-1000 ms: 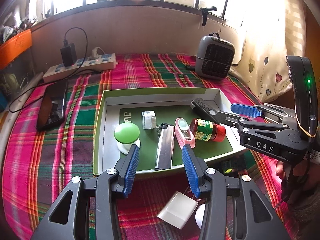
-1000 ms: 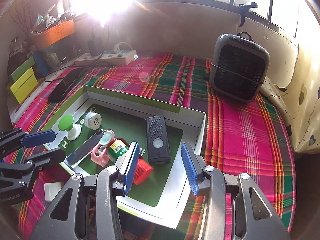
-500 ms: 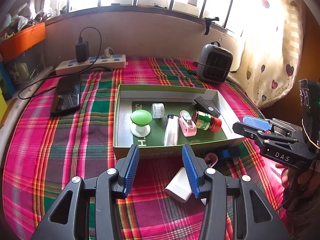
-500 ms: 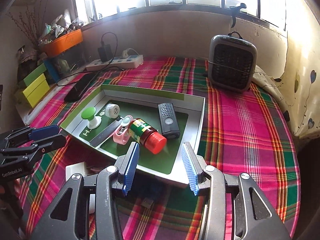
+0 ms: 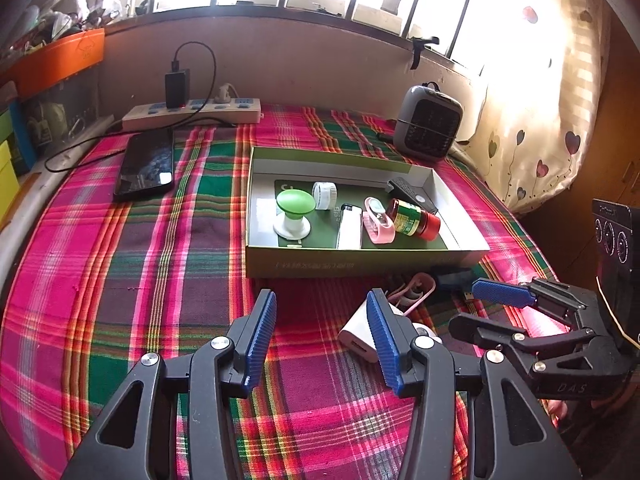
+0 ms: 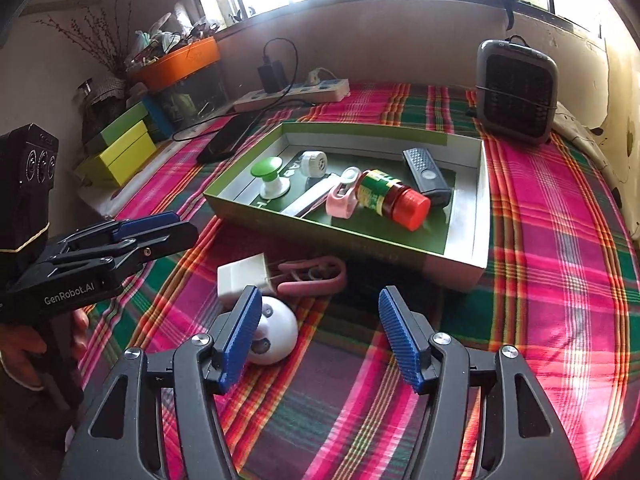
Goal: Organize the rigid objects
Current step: 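Withdraw both grippers from the tray toward the remaining items, then grasp the white round face-shaped toy with the right gripper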
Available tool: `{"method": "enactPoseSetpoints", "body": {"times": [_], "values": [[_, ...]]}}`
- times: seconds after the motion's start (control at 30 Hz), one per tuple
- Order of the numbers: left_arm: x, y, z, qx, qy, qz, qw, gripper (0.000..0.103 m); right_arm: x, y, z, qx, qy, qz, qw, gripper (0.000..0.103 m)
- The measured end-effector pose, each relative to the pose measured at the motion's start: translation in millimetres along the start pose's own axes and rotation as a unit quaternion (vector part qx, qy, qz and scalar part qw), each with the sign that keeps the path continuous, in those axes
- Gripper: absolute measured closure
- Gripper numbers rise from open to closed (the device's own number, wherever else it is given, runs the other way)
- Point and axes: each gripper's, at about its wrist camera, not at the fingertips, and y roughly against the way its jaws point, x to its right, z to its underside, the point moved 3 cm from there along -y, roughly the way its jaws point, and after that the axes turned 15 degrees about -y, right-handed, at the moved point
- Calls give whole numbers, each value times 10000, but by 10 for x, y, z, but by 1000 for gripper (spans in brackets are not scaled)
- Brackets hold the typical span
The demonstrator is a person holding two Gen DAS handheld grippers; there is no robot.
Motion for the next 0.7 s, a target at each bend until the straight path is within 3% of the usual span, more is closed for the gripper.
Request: {"method": "enactPoseSetpoints", "body": {"times": [0.37, 0.7], "values": [[-85, -4, 206, -121, 157, 78, 9998, 56, -225, -194, 213, -303, 249, -41, 9992, 41], [-91, -66, 272, -192, 176, 292, 9992, 56, -333, -333, 269, -261, 590, 551, 9964, 41]]}}
